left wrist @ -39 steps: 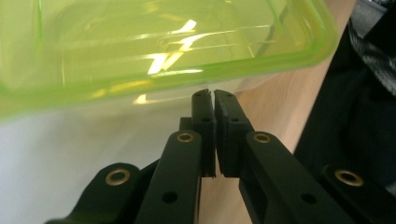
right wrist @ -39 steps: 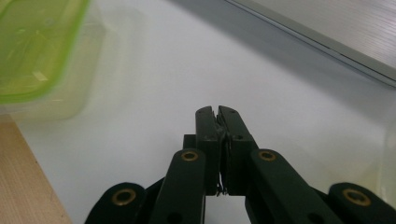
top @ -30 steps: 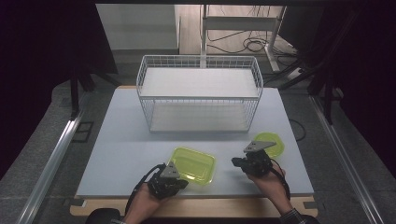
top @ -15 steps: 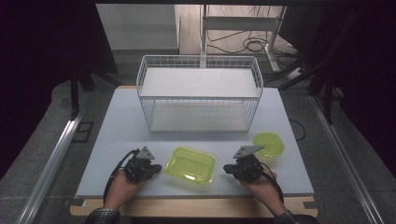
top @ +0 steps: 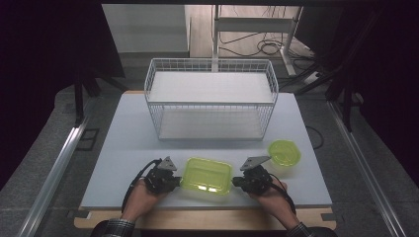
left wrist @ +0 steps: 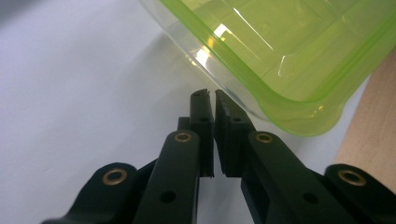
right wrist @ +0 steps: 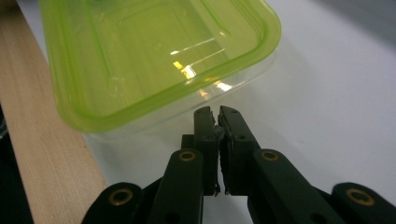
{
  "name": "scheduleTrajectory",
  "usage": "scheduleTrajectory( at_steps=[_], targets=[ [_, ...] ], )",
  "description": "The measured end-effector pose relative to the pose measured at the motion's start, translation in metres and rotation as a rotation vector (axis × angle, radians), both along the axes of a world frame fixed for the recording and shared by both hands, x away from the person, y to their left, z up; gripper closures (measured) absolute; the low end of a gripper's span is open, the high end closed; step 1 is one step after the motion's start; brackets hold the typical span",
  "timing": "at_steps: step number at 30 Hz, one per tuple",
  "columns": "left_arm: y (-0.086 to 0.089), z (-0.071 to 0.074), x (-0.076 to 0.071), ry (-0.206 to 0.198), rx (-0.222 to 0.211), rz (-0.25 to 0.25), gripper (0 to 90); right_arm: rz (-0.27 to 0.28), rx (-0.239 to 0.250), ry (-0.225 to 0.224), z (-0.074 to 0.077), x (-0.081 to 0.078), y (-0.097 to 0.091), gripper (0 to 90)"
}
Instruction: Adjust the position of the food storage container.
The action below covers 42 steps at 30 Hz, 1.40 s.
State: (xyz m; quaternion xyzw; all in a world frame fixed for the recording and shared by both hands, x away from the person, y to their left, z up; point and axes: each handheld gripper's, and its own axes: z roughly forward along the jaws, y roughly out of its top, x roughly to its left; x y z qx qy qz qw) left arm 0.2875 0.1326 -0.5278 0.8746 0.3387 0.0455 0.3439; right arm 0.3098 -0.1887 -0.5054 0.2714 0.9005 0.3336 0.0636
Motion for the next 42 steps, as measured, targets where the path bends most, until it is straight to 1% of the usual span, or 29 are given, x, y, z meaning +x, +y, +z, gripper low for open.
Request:
scheduleTrajectory(
  at_steps=[1,2,4,7,9,12,14,15,16,17,18,19,20,21,22,23,26,27,28,29,31,33,34,35,36,37,39,42],
  targets=[
    [-0.006,0.0,-0.002,0.0,-0.003,-0.012,86.6,-0.003,-0.005,-0.006,0.0,0.002,-0.002,85.5],
    [-0.006,0.0,-0.002,0.0,-0.003,-0.012,86.5,-0.003,-0.005,-0.006,0.0,0.002,-0.002,85.5],
    [-0.011,0.0,-0.004,-0.004,0.0,-0.024,86.5,-0.01,-0.006,-0.008,0.0,0.004,-0.005,85.7],
    [-0.019,0.0,-0.005,-0.01,0.0,-0.039,86.3,-0.022,-0.024,-0.021,0.0,0.006,-0.01,86.2],
    [-0.023,-0.001,-0.006,-0.014,0.0,-0.045,85.6,-0.035,-0.021,-0.018,0.001,0.008,-0.014,86.4],
    [-0.02,-0.001,-0.006,-0.012,-0.008,-0.035,84.1,-0.035,-0.021,-0.021,0.001,0.009,-0.015,86.4],
    [-0.013,0.0,-0.006,-0.025,0.004,-0.008,82.9,-0.031,-0.027,-0.027,0.002,0.008,-0.015,86.3],
    [-0.01,0.0,-0.007,-0.028,0.003,0.003,80.1,-0.034,-0.031,-0.039,0.003,0.007,-0.018,85.6],
    [-0.006,0.0,-0.007,-0.028,0.0,0.015,80.1,-0.034,-0.031,-0.039,0.003,0.007,-0.018,85.6],
    [-0.002,0.0,-0.009,-0.023,-0.006,0.028,73.7,-0.046,-0.022,-0.047,0.007,0.007,-0.022,83.8],
    [0.001,0.0,-0.01,-0.028,-0.004,0.035,73.7,-0.046,-0.022,-0.047,0.007,0.007,-0.022,83.8],
    [0.003,0.0,-0.013,-0.04,0.004,0.042,69.7,-0.053,-0.016,-0.052,0.008,0.007,-0.024,82.7],
    [0.006,0.001,-0.017,-0.065,0.015,0.053,61.8,-0.069,-0.007,-0.061,0.011,0.007,-0.029,79.0],
    [0.006,0.001,-0.017,-0.065,0.015,0.053,57.4,-0.069,-0.007,-0.061,0.011,0.007,-0.029,79.0],
    [0.007,0.002,-0.02,-0.083,0.016,0.061,57.4,-0.076,-0.002,-0.066,0.012,0.007,-0.031,76.3],
    [0.007,0.002,-0.021,-0.09,0.013,0.067,51.9,-0.083,0.0,-0.076,0.013,0.007,-0.033,72.9],
    [0.012,0.006,-0.03,-0.131,0.011,0.075,42.1,-0.095,-0.001,-0.099,0.014,0.002,-0.038,65.3],
    [0.012,0.006,-0.03,-0.131,0.011,0.075,39.2,-0.095,-0.001,-0.099,0.014,0.002,-0.038,65.3],
    [0.014,0.006,-0.032,-0.139,0.012,0.079,39.2,-0.099,0.001,-0.106,0.014,0.0,-0.039,63.0],
    [0.016,0.007,-0.034,-0.146,0.013,0.085,36.4,-0.097,0.001,-0.116,0.015,-0.001,-0.04,60.8],
    [0.018,0.007,-0.037,-0.165,0.032,0.102,28.0,-0.099,0.009,-0.132,0.016,-0.005,-0.042,55.4],
    [0.018,0.007,-0.039,-0.18,0.05,0.12,21.2,-0.103,0.015,-0.147,0.015,-0.008,-0.045,46.4],
    [0.019,0.007,-0.04,-0.178,0.048,0.125,7.2,-0.098,0.024,-0.153,0.014,-0.01,-0.047,39.7],
    [0.02,0.007,-0.041,-0.173,0.039,0.122,7.2,-0.098,0.024,-0.153,0.014,-0.01,-0.047,39.7],
    [0.02,0.007,-0.042,-0.177,0.029,0.12,4.7,-0.096,0.025,-0.153,0.013,-0.011,-0.047,36.7],
    [0.021,0.008,-0.044,-0.183,0.015,0.123,4.4,-0.093,0.021,-0.155,0.011,-0.013,-0.047,33.5],
    [0.023,0.008,-0.048,-0.183,0.004,0.125,2.6,-0.096,0.021,-0.156,0.009,-0.015,-0.048,29.2],
    [0.026,0.007,-0.051,-0.18,0.0,0.131,2.6,-0.096,0.033,-0.153,0.008,-0.017,-0.049,24.2]
  ],
)
